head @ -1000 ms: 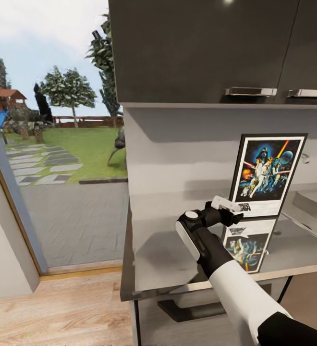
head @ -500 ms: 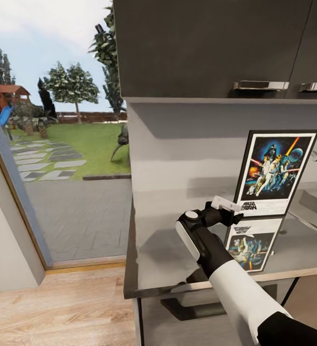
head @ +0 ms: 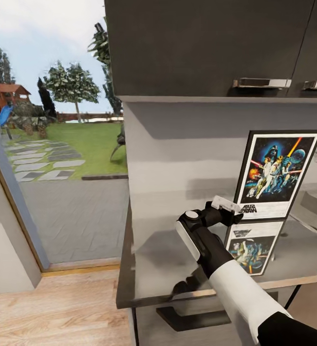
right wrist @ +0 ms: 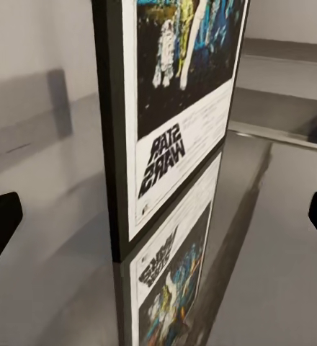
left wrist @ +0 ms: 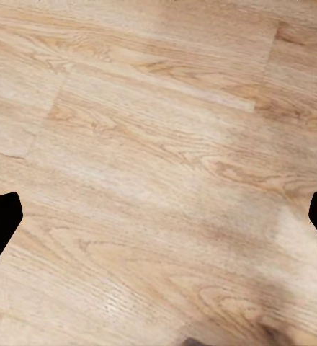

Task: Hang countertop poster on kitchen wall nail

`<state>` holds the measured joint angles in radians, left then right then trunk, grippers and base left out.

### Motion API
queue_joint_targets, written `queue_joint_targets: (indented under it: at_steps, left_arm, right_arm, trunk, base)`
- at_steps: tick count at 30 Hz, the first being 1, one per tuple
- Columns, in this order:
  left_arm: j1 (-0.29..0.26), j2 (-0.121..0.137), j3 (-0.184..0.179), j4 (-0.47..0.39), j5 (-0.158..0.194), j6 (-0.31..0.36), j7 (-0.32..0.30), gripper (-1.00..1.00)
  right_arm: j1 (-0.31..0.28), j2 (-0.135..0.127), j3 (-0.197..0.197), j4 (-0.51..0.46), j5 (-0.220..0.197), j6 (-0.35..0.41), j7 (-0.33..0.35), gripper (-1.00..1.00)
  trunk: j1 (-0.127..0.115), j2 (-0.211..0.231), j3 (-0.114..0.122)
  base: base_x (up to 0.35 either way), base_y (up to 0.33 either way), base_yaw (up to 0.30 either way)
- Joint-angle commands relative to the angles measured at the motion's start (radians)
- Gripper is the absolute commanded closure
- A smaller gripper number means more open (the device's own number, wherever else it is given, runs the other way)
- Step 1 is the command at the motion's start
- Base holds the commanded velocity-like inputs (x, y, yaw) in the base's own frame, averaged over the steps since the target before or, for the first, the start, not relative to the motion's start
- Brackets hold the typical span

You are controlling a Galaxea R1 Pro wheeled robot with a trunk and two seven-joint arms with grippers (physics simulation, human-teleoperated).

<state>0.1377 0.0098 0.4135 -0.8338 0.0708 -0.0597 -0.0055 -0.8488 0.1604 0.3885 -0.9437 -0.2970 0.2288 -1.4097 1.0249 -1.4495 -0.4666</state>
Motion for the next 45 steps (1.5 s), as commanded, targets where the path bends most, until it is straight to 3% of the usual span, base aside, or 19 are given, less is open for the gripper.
queue_joint_targets:
  at_steps: [1, 37, 45]
  left_arm:
    - [0.0, 0.0, -0.001, -0.001, 0.007, -0.002, -0.001, -1.0]
    - [0.0, 0.001, 0.001, -0.002, 0.007, -0.002, -0.001, -1.0]
    - [0.0, 0.001, 0.001, -0.002, 0.007, -0.002, 0.0, -1.0]
  right_arm:
    - [-0.001, -0.001, 0.003, -0.001, -0.006, 0.011, -0.006, -1.0]
    - [-0.001, -0.001, 0.003, -0.003, -0.007, 0.01, -0.007, -1.0]
    - [-0.001, -0.001, 0.003, -0.003, -0.007, 0.01, -0.006, -1.0]
  trunk:
    - [0.0, -0.001, -0.001]
    - [0.0, -0.001, -0.001]
    - [0.0, -0.001, -0.001]
  base:
    - [0.052, -0.029, 0.0]
    - [0.1, -0.016, 0.0]
    - [0.056, -0.165, 0.0]
